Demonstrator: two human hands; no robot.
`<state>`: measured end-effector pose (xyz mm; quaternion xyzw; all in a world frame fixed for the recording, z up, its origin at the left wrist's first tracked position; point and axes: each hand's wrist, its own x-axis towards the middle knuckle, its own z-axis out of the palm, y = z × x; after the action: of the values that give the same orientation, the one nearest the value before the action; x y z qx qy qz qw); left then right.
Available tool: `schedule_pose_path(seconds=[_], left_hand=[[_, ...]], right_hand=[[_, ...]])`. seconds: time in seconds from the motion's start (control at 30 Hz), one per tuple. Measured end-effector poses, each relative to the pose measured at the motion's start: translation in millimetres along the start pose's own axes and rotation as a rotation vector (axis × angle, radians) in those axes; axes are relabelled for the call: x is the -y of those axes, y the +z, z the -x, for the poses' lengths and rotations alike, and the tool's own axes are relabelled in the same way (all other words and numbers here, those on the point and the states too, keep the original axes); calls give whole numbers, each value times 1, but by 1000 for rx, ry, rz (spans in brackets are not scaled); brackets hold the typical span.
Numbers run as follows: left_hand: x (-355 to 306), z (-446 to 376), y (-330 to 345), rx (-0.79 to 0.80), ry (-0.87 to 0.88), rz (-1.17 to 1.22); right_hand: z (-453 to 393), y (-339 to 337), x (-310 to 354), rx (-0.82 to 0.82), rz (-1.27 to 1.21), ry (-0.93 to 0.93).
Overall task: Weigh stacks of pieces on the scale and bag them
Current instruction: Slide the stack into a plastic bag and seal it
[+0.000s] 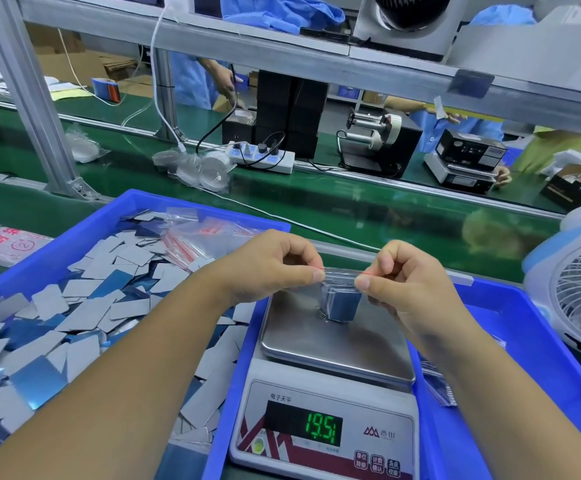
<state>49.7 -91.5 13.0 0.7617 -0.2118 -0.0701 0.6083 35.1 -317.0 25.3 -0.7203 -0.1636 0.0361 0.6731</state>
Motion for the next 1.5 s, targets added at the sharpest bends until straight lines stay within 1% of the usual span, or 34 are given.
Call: schedule_pose_path(seconds=[0.07,0.13,0.23,0.3,0.4,0.5,0.57,0.63,0.73,0.87,1.0,1.17,1.27,1.37,1.5], left_hand=[[2,0,1,7,-20,73],[4,0,3,-2,-37,149],[6,-1,7,-52,-62,226],[6,-3,11,-87,-61,173],[8,-6,12,-194,-95,14],[14,-8,7,-319,-114,-191],[16,-8,4,-370,-106,-227],[17,-7,2,-393,-93,-238],[16,-7,2,-381,-90,-289],[18,-6,1,-348,-109,-343],[20,-6,0,-352,-121,-386],[21,-5,-2,-359,-89,-351],[22,-5,-2,-343,-92,-354],[24,-6,-2,-337,-97,-372],[26,-6,1,-317,-100,-387]], right_hand=[[0,1,-1,34,-11,17],[2,3,-3,78,38,37],[2,4,-8,56,265,34],[1,3,-11,15,360,35],[-2,-3,-13,26,454,107],[-2,-6,-18,14,690,167],[-2,-6,-19,-12,841,141],[-2,-4,-16,-43,905,85],[-2,-3,-12,-102,849,8],[-1,-2,-11,-148,835,-23],[-1,-2,-12,-139,878,-4],[-1,0,-14,-123,924,25],[0,3,-15,-120,965,8],[4,8,-15,-94,1070,-32],[8,18,-18,-14,1385,-93]])
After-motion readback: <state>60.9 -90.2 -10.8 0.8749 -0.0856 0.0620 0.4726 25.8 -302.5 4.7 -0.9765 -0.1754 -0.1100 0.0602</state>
